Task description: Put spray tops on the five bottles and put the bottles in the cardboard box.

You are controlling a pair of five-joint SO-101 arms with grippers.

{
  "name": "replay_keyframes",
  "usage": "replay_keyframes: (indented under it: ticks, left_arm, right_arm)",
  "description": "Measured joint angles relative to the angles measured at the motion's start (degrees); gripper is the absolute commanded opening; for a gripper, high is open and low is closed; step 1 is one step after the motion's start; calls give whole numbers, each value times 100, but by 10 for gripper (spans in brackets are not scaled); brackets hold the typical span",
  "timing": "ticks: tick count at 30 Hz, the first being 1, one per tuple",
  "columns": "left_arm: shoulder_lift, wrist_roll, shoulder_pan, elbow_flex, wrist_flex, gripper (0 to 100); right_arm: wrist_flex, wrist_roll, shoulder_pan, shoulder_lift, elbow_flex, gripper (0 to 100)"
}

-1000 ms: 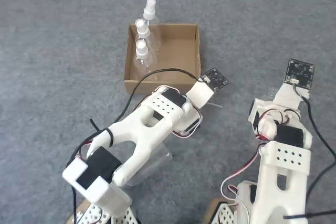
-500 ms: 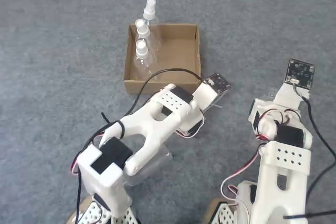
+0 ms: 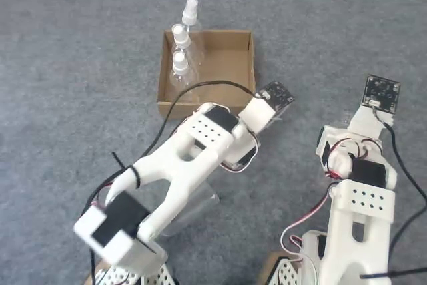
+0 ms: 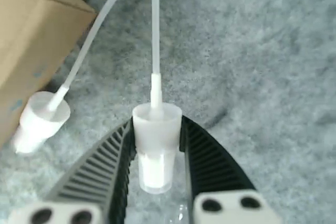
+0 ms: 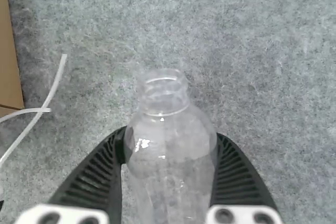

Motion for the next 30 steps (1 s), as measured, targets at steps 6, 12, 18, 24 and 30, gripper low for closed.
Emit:
replay_keyframes:
  ticks: [6, 12, 18, 24, 30]
  left_arm:
    - [-624, 378, -18, 123, 0, 25]
    - [-1275, 396, -18, 325, 79, 26]
    - [-1943, 431, -18, 325, 396, 26]
    - [-2593, 448, -18, 325, 712, 26]
    - [-3244, 659, -18, 325, 1020, 26]
  right_arm:
    - [0, 0, 0, 0, 0, 76]
    - [0, 0, 0, 0, 0, 76]
    - [0, 0, 0, 0, 0, 76]
    - [0, 0, 0, 0, 0, 76]
    - [0, 0, 0, 0, 0, 76]
